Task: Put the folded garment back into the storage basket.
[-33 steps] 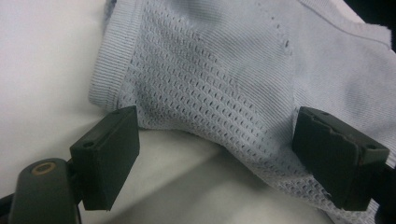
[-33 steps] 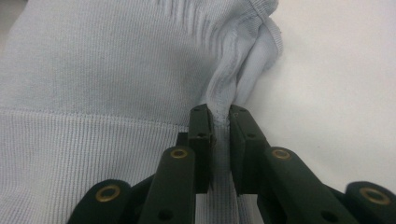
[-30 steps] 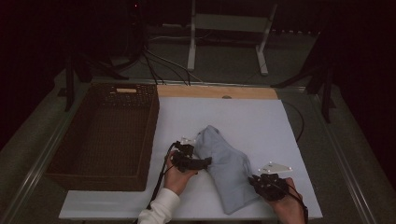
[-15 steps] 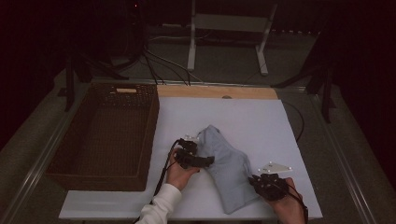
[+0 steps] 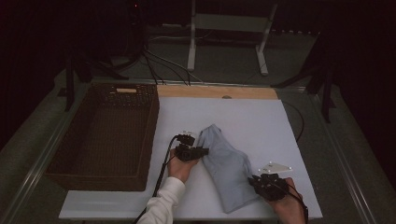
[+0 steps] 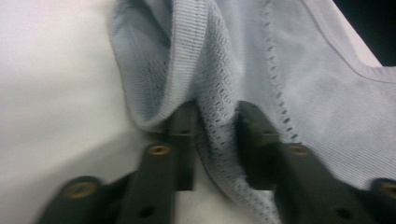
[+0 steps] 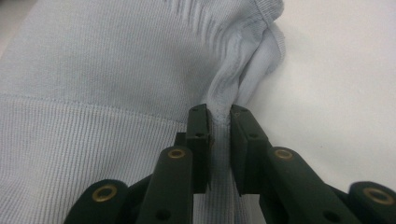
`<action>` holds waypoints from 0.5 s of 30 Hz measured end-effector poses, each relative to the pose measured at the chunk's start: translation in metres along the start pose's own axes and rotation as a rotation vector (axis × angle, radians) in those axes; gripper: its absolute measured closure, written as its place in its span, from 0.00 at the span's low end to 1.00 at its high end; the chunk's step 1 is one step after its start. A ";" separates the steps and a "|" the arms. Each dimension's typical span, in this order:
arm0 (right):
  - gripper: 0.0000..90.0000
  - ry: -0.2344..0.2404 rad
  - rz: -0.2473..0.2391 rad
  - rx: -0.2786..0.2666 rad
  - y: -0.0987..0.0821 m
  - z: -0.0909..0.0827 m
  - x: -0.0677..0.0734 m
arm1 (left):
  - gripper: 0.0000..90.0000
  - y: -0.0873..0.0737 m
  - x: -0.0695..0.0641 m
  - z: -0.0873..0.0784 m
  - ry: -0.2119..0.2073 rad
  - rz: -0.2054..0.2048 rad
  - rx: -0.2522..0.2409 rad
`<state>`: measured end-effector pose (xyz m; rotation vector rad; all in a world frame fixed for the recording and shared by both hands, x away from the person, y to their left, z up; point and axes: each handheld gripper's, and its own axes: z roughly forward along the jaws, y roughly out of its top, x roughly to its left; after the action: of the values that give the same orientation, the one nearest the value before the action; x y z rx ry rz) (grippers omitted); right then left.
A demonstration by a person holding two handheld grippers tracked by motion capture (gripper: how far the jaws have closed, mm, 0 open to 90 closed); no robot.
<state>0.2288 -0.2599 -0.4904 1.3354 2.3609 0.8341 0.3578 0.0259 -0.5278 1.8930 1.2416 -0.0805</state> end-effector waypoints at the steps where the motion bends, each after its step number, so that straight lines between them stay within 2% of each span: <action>1: 0.87 0.000 0.002 -0.001 0.000 0.000 0.000 | 0.89 0.000 -0.001 0.000 -0.011 0.004 -0.001; 2: 0.86 -0.001 0.003 -0.004 0.000 -0.001 -0.001 | 0.94 0.000 -0.001 0.000 -0.016 0.005 -0.001; 4: 0.82 0.001 0.021 -0.014 0.000 -0.003 -0.004 | 0.96 0.001 -0.001 -0.002 -0.014 0.008 0.004; 7: 0.69 0.023 0.063 -0.041 -0.001 -0.009 -0.011 | 0.97 0.002 -0.001 -0.005 -0.010 0.019 0.003; 9: 0.62 0.017 0.087 -0.055 -0.001 -0.010 -0.013 | 0.97 0.002 -0.002 -0.006 -0.008 0.023 -0.002; 12: 0.58 -0.011 0.084 -0.034 -0.002 -0.010 -0.013 | 0.97 0.003 -0.003 -0.008 0.001 0.033 -0.004; 15: 0.55 0.002 0.100 -0.018 -0.004 -0.009 -0.011 | 0.97 0.004 -0.004 -0.012 0.009 0.032 -0.007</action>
<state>0.2277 -0.2739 -0.4863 1.4558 2.2990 0.8823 0.3545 0.0310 -0.5159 1.9084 1.2157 -0.0511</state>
